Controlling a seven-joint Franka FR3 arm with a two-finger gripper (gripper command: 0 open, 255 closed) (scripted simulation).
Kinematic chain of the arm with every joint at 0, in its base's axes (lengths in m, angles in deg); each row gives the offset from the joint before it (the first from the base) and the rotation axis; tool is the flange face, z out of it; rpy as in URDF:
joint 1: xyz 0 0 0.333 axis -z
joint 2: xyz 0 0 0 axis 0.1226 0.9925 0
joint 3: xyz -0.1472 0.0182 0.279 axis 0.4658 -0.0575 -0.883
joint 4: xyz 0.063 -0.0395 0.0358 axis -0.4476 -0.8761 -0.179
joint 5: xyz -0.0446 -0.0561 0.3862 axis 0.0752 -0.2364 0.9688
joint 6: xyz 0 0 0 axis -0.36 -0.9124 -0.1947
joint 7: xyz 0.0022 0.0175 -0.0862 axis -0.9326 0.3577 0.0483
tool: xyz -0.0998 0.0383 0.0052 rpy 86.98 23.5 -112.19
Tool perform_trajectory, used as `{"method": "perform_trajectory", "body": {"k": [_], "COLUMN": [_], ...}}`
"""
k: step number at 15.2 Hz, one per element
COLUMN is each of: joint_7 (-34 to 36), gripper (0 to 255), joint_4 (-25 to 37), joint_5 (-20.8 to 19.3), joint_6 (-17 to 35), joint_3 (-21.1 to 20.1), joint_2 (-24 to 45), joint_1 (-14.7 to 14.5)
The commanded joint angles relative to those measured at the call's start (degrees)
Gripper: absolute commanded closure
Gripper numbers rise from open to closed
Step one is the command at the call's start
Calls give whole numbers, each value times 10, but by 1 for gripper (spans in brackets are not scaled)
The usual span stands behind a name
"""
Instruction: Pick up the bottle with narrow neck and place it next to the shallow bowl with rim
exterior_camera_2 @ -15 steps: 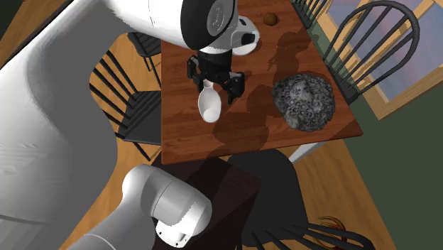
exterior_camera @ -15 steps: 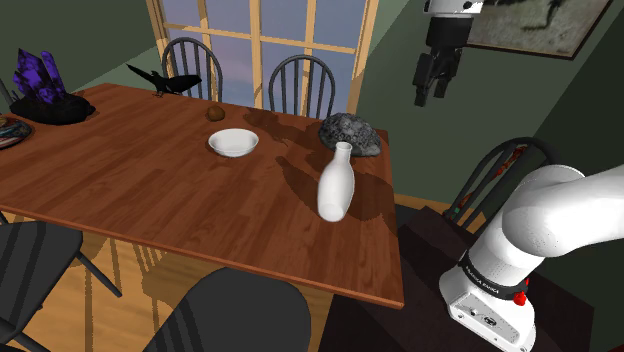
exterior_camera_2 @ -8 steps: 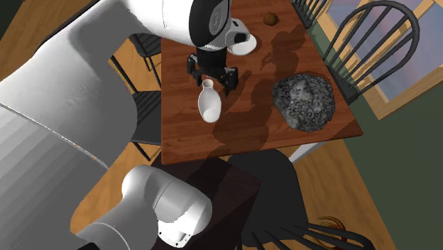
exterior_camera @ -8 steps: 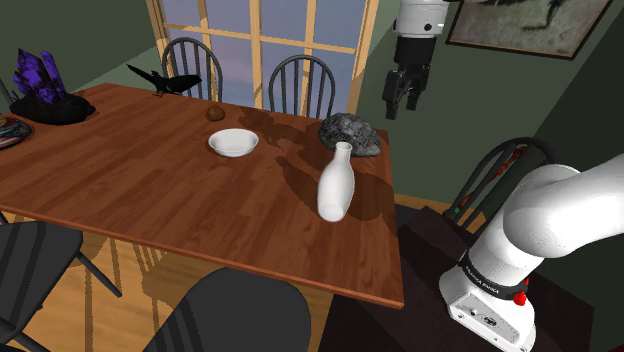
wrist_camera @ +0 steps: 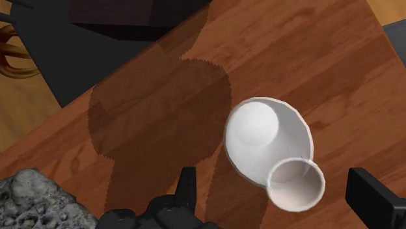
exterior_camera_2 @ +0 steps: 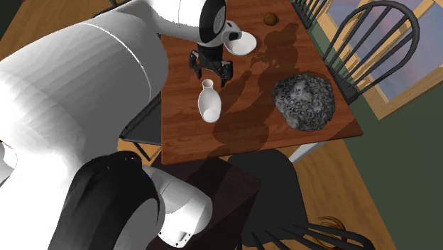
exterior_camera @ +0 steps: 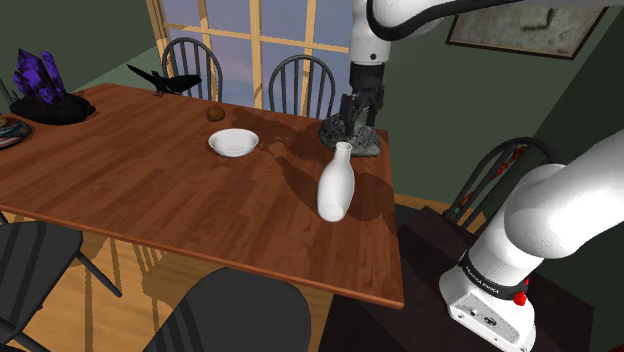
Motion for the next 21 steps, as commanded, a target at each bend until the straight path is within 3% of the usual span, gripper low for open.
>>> {"method": "perform_trajectory", "body": {"k": [1, 4, 11, 19, 20, 21], "joint_7": [9, 20, 21, 21, 21, 21], "gripper": [0, 0, 0, 0, 255, 255], "joint_4": [11, 30, -16, -19, -19, -19], "joint_5": [1, 0, 0, 0, 0, 0], "joint_6": [26, 53, 108, 113, 113, 113], "joint_3": [-10, -21, -23, -23, -23, -23], "joint_2": [37, 85, 94, 95, 95, 95], "joint_1": [-4, -9, -9, -9, -9, -9]}}
